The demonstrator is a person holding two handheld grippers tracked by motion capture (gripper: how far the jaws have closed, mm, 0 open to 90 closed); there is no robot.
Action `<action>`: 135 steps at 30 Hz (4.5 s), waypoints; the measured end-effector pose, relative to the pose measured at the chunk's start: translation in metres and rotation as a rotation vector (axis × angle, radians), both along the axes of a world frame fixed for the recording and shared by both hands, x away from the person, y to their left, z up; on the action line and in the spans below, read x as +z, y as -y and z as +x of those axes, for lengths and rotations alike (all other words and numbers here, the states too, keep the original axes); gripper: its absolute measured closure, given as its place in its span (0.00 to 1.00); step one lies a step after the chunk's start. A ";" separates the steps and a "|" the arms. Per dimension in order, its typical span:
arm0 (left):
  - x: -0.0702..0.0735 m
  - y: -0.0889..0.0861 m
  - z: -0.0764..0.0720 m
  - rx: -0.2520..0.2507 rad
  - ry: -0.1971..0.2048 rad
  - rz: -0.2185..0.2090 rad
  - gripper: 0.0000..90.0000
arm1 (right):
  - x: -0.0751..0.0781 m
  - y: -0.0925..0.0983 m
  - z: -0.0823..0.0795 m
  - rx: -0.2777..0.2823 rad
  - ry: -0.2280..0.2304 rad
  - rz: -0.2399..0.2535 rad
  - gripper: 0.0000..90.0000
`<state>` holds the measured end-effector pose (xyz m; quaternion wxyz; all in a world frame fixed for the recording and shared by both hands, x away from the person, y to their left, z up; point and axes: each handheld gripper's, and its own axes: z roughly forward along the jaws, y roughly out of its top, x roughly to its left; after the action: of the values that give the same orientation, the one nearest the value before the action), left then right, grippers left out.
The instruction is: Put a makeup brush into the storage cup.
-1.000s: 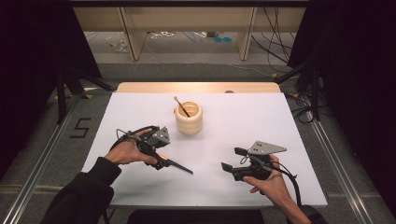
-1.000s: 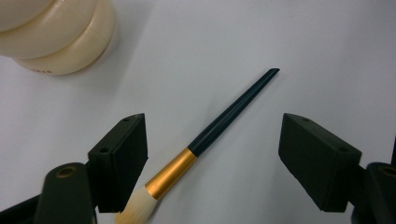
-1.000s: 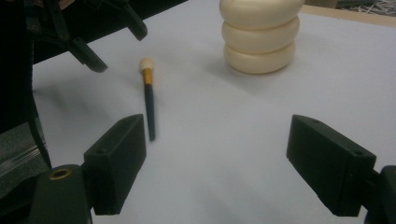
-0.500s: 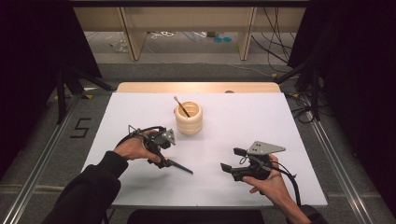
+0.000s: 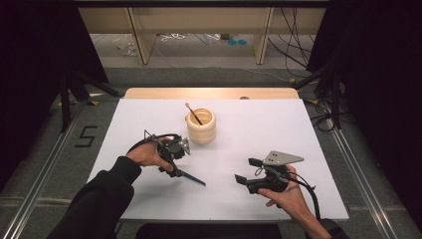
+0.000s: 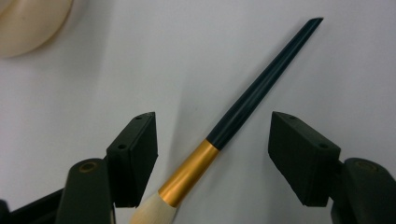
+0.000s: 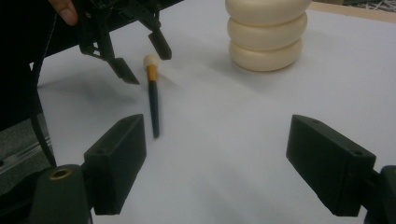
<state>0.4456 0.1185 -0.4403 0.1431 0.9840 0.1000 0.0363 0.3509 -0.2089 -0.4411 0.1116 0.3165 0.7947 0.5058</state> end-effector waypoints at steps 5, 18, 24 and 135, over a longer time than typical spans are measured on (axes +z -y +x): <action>-0.003 0.001 0.002 0.002 -0.004 0.012 0.40 | 0.000 0.000 0.000 0.001 0.000 0.002 0.23; -0.006 0.005 0.004 -0.034 -0.006 0.078 0.47 | -0.001 -0.001 0.000 0.003 0.004 0.008 0.23; -0.008 0.006 0.004 -0.046 -0.014 0.099 0.51 | 0.000 0.000 0.000 0.005 -0.003 -0.001 0.23; 0.030 0.004 -0.010 0.018 -0.138 0.106 0.86 | 0.009 -0.011 -0.009 0.051 0.087 -0.047 0.24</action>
<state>0.4359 0.1143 -0.4103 0.0831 0.9894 0.1165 -0.0252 0.3418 -0.1978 -0.4319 0.1404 0.2712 0.8086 0.5029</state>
